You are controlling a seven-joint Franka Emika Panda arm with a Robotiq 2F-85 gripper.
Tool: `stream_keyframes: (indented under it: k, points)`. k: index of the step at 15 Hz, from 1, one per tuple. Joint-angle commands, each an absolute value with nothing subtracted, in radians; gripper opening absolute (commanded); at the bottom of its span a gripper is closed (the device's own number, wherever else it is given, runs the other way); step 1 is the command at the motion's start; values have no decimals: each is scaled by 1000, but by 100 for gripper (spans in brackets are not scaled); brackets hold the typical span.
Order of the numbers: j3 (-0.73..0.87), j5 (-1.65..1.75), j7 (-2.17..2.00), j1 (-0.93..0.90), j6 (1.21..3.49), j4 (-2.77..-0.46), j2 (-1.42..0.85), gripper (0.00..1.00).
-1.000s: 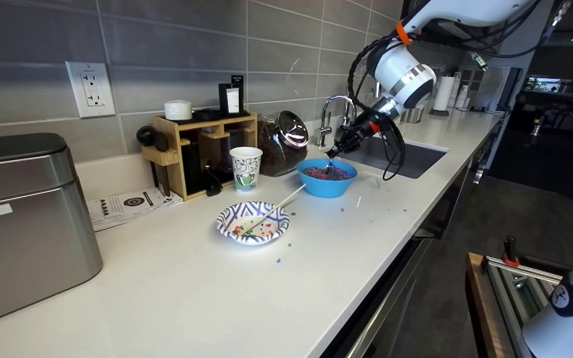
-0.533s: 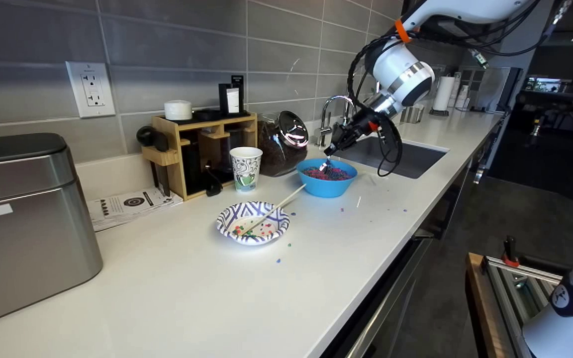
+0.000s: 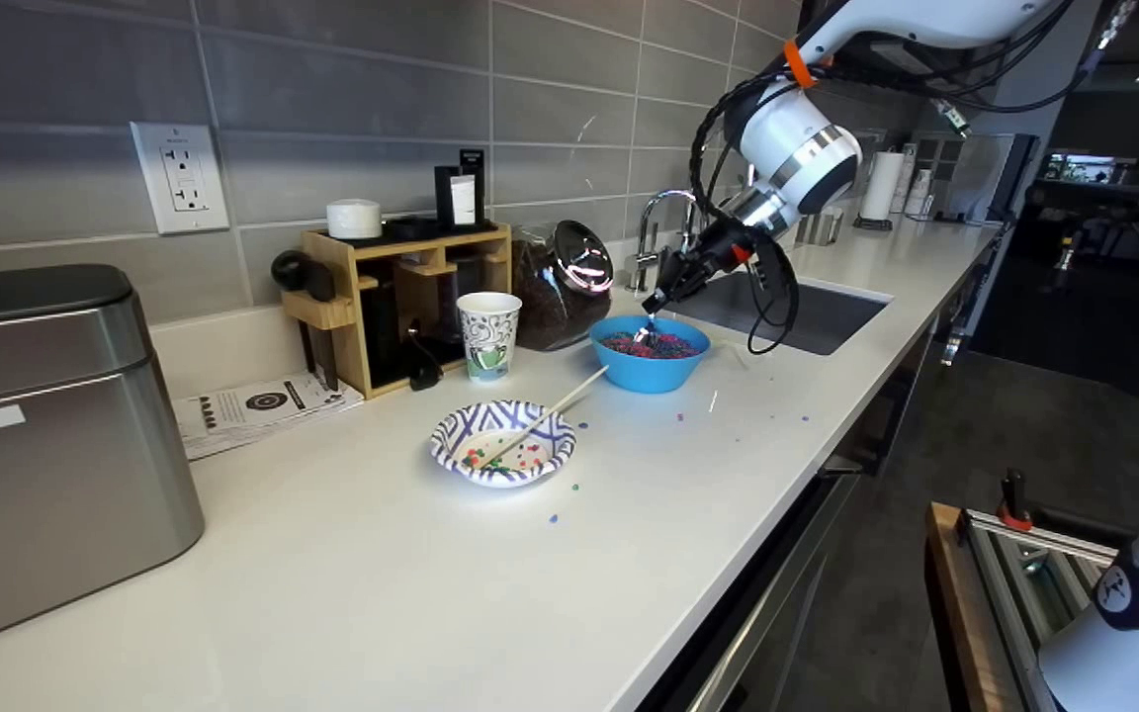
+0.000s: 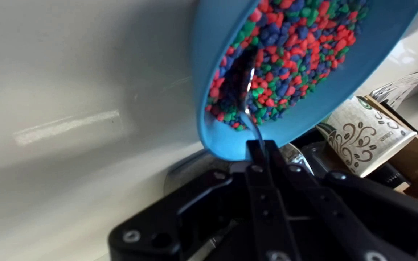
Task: Scoop up the contents of the blue bowl and put them into the white bowl
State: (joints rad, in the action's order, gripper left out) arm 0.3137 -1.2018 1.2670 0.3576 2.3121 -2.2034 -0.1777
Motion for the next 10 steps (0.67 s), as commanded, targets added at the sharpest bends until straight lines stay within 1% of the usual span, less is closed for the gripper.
stream_keyframes:
  k: [1,4,10]
  points:
    - [313,-1198,1240,365,2266,-2205,-179,0]
    - [317,-1182,1213,367,2253,-2197,-190,0]
    - [329,-1153,1128,394,2139,-2147,-242,0]
